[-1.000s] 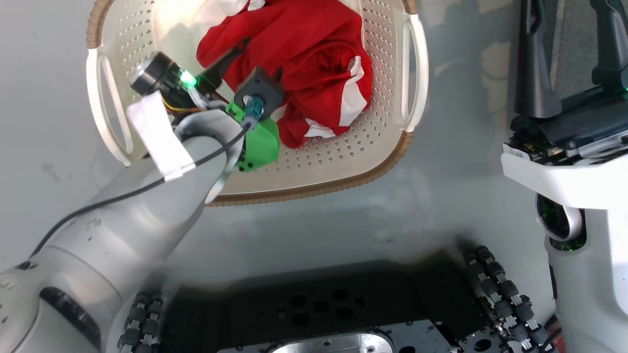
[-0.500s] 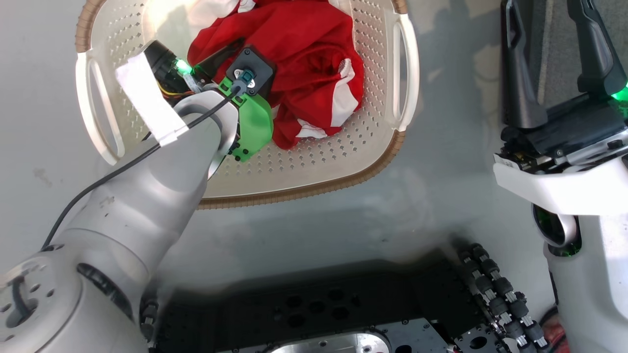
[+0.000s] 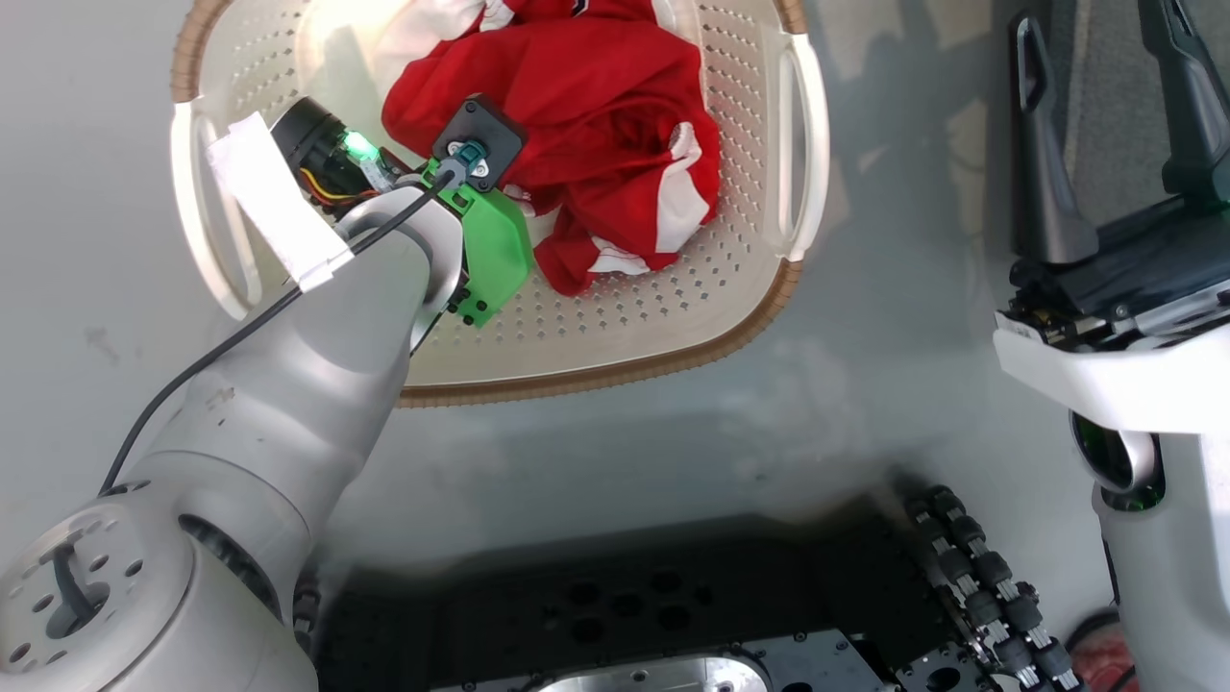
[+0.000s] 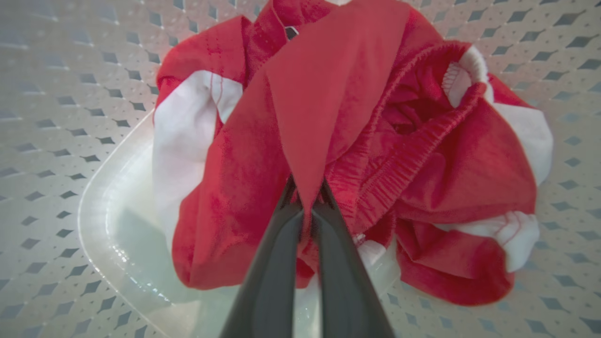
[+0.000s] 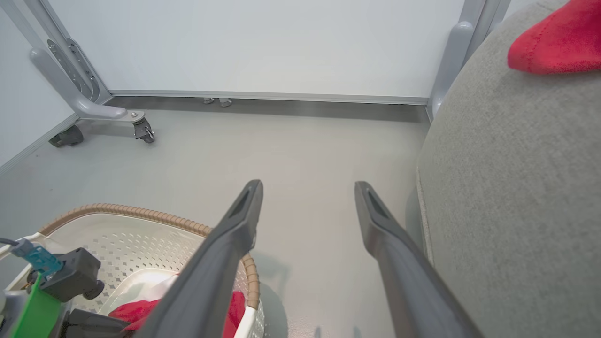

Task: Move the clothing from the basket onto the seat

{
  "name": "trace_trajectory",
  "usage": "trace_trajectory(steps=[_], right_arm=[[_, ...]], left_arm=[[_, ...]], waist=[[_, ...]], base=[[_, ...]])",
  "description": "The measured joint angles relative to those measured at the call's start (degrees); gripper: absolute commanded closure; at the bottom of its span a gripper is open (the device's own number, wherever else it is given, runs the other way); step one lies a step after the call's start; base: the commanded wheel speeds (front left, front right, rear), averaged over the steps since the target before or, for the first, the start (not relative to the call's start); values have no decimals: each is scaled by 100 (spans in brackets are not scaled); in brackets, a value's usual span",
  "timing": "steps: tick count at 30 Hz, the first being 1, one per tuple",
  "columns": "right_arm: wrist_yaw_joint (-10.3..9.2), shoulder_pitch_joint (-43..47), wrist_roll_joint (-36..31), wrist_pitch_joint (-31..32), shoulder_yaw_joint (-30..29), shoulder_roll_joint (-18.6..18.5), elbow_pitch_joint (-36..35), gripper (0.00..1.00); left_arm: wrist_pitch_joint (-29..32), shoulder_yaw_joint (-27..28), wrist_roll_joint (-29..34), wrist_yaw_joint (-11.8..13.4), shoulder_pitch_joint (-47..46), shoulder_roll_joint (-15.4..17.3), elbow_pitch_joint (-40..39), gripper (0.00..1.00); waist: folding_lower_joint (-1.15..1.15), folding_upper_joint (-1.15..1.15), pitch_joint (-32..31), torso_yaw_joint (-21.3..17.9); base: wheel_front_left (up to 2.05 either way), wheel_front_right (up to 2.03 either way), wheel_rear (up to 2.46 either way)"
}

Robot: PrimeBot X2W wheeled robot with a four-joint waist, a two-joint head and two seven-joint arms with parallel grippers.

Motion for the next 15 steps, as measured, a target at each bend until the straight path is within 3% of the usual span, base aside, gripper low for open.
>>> trace_trajectory(steps=[8, 15], right_arm=[[1, -248, 8, 0, 32, 154, 281, 0], [0, -48, -7, 0, 177, 310, 779, 0]], left_arm=[[-215, 2, 1, 88, 288, -3, -500, 100], [-223, 749, 144, 423, 1220, 146, -1637, 100]], waist=[[0, 0, -267, 124], [0, 0, -999, 207]], base=[[0, 0, 0], [0, 0, 0]])
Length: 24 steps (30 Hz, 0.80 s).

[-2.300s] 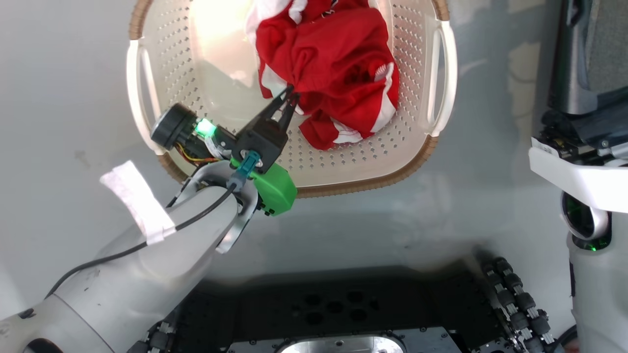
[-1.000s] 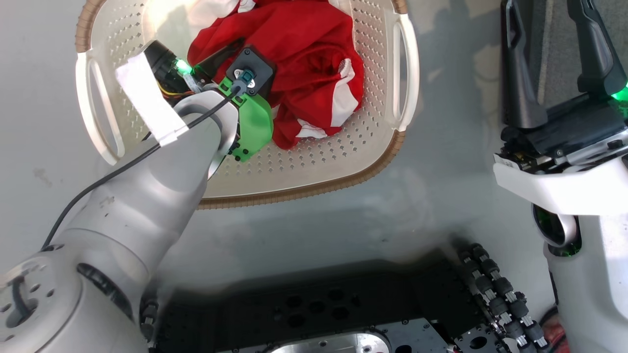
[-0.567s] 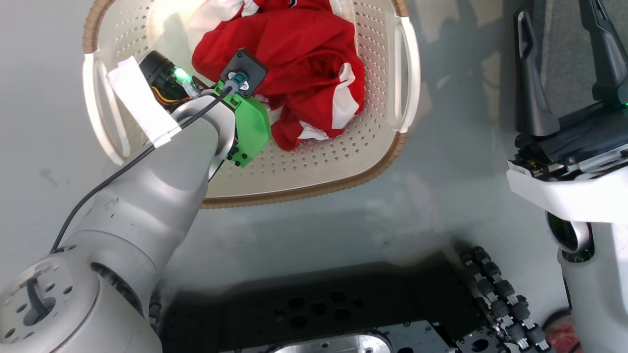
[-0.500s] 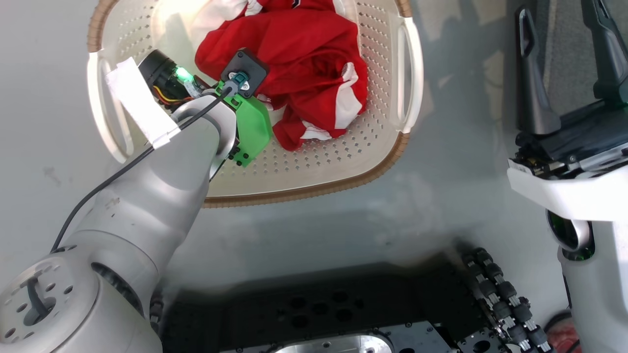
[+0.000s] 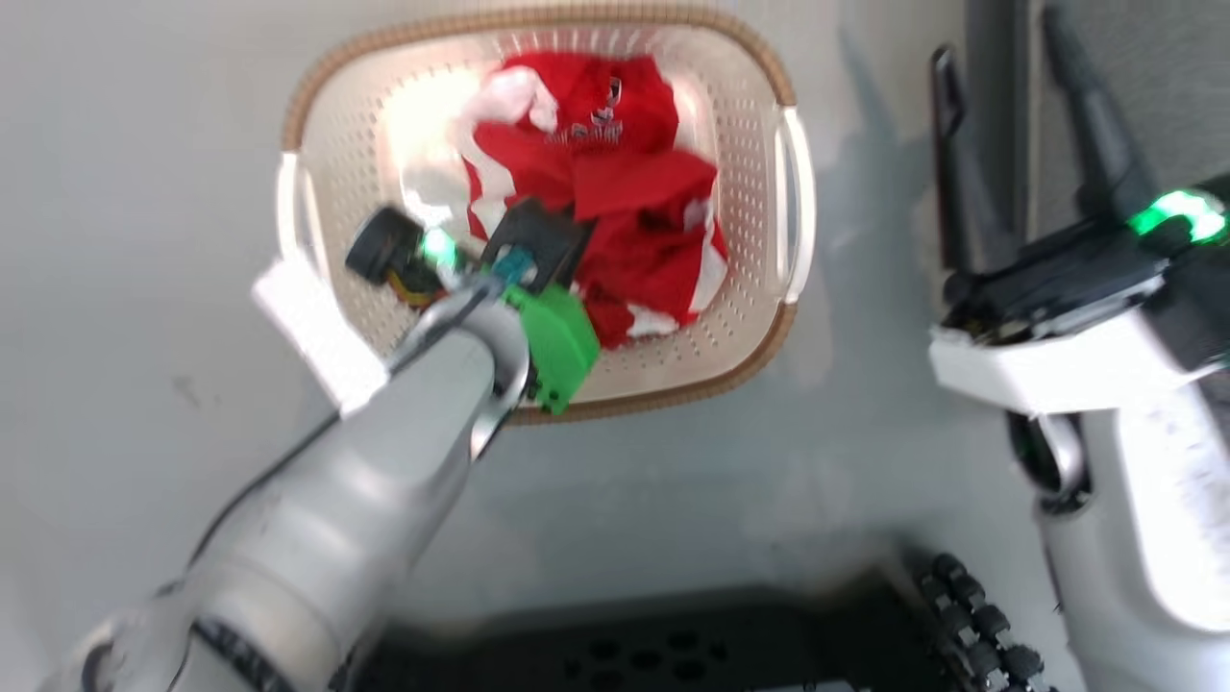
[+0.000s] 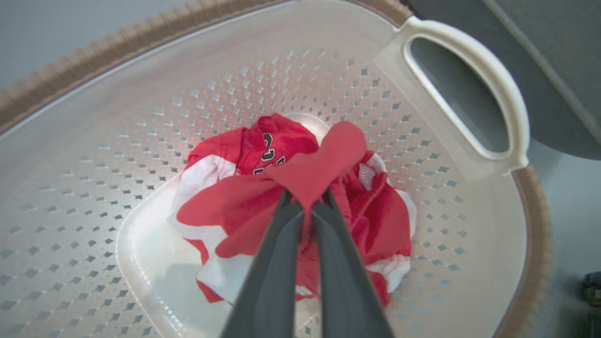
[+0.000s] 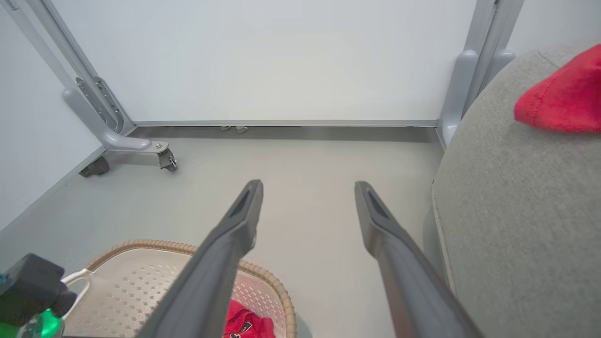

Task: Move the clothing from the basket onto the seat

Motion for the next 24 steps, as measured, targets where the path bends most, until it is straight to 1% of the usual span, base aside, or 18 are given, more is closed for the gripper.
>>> trace_trajectory(steps=[4, 8, 16, 24], right_arm=[[0, 377, 77, 1, 229, 92, 468, 0], [1, 827, 342, 0, 391, 190, 789, 0], [0, 1808, 524, 0, 668, 245, 1367, 0], [1, 2579, 582, 0, 943, 175, 1681, 0]], left_arm=[[0, 619, 205, 182, 870, 258, -687, 100], [0, 1181, 513, 303, 1684, 385, -1359, 100], [0, 2022, 993, 381, 3020, 461, -2353, 100], [1, 2542, 1289, 427, 3842, 447, -3125, 100]], waist=[[0, 0, -597, 5], [0, 0, -1293, -20], [0, 0, -2770, -56], [-1, 0, -4130, -92]], base=[[0, 0, 0], [0, 0, 0], [0, 0, 0], [0, 0, 0]])
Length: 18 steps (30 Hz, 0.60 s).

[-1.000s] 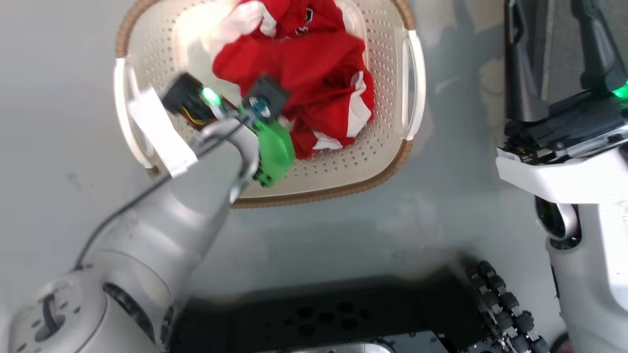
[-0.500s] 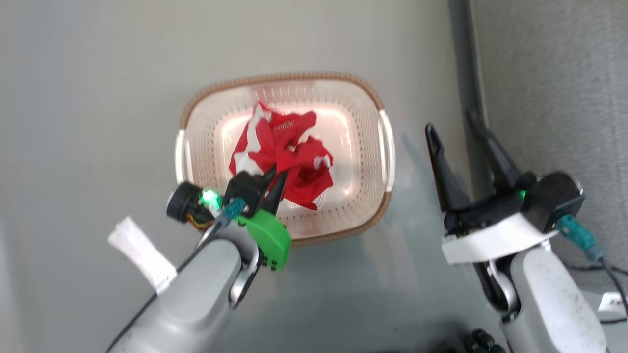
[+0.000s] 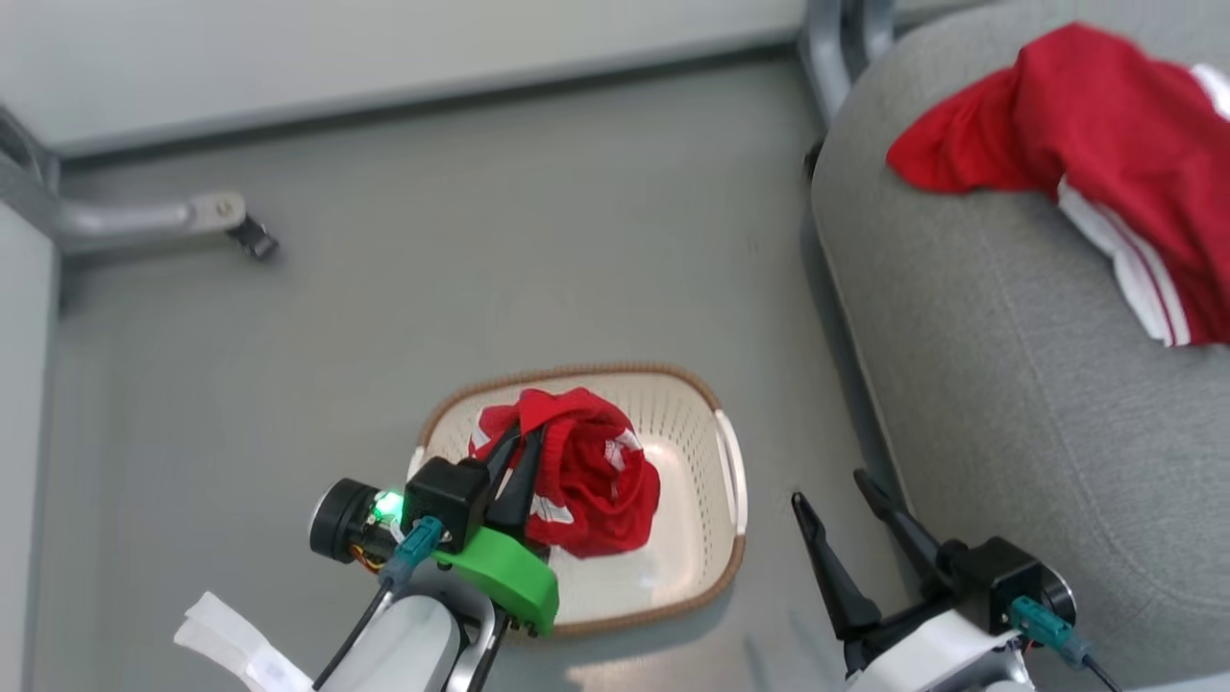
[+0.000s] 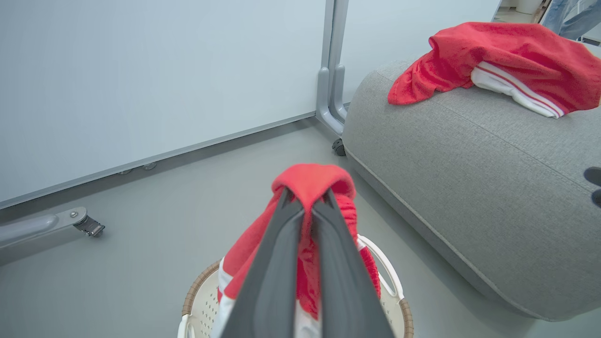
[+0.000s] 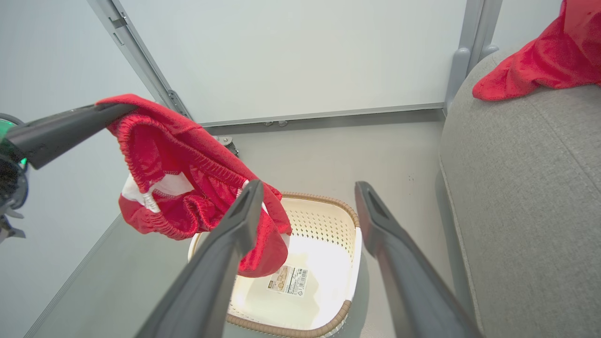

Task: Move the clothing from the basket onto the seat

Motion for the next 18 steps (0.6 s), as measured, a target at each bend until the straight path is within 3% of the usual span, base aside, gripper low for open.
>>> trace_trajectory(steps=[9, 18], right_arm=[[-1, 213, 66, 0, 153, 5, 48, 0], [-1, -97, -156, 0, 549, -74, -34, 0]], left_arm=[[0, 107, 326, -81, 174, 62, -745, 100], [1, -175, 415, -260, 177, -49, -1167, 100]], waist=[[0, 0, -1074, -46], [0, 0, -1465, -44]], base=[[0, 0, 0], [0, 0, 0]])
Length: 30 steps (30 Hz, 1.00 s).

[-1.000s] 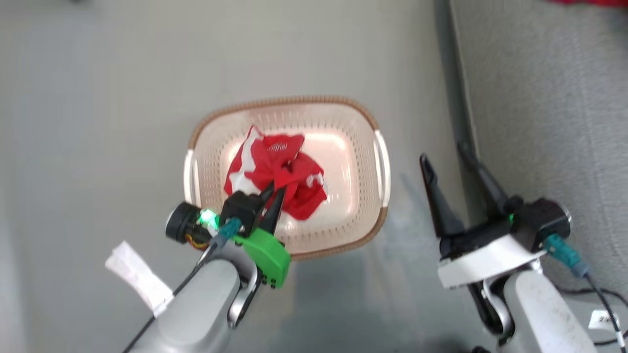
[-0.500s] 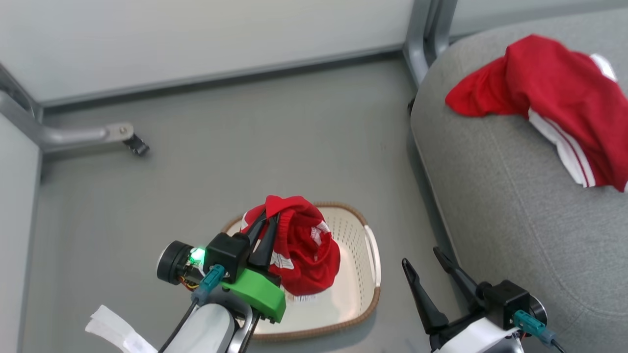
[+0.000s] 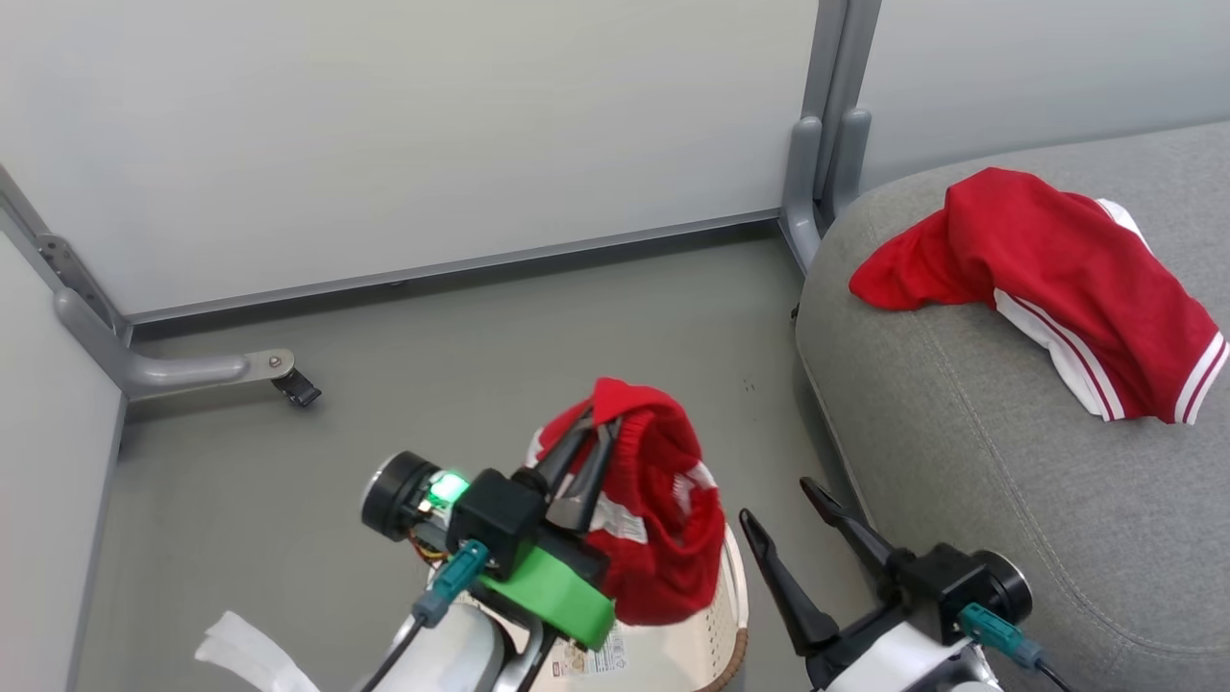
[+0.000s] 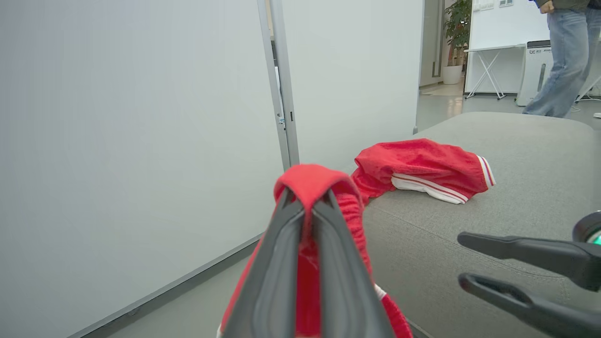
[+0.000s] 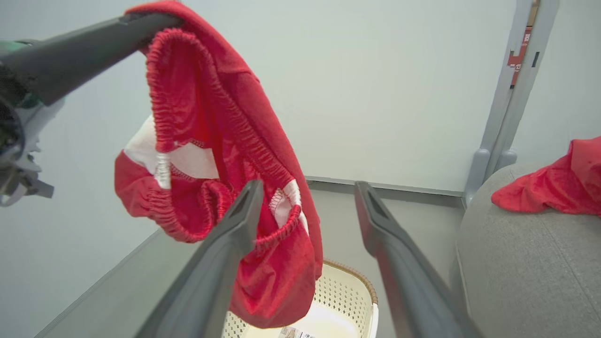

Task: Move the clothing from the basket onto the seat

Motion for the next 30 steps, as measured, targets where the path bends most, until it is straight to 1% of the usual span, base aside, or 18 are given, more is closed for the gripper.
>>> trace_trajectory(steps=[10, 15, 19, 20, 22, 26, 30], right_arm=[[1, -289, -557, 0, 275, -99, 334, 0], [0, -343, -576, 0, 363, -123, 428, 0], [0, -392, -575, 0, 410, -126, 443, 0], [1, -403, -573, 0, 411, -125, 441, 3], [0, -412, -573, 0, 442, -125, 425, 100], [1, -413, -465, 0, 672, -190, 467, 100], [1, -420, -347, 0, 720, -227, 489, 100]], left_arm=[[171, -572, 26, -255, -105, -266, -367, 100], [323, -912, 20, -386, -193, -379, -598, 100], [414, -1059, -19, -438, -247, -412, -727, 100], [438, -1074, -19, -438, -258, -414, -742, 100], [446, -1092, -19, -437, -277, -415, -766, 100], [491, -1063, -60, -392, -287, -407, -753, 100], [513, -946, -144, -319, -281, -350, -677, 100]], waist=[[0, 0, -55, 27], [0, 0, -58, 15], [0, 0, -24, -4], [0, 0, -14, -9], [0, 0, 13, -22], [0, 0, 63, -32], [0, 0, 112, -25]], base=[[0, 0, 0], [0, 0, 0], [0, 0, 0], [0, 0, 0], [0, 0, 0], [0, 0, 0], [0, 0, 0]])
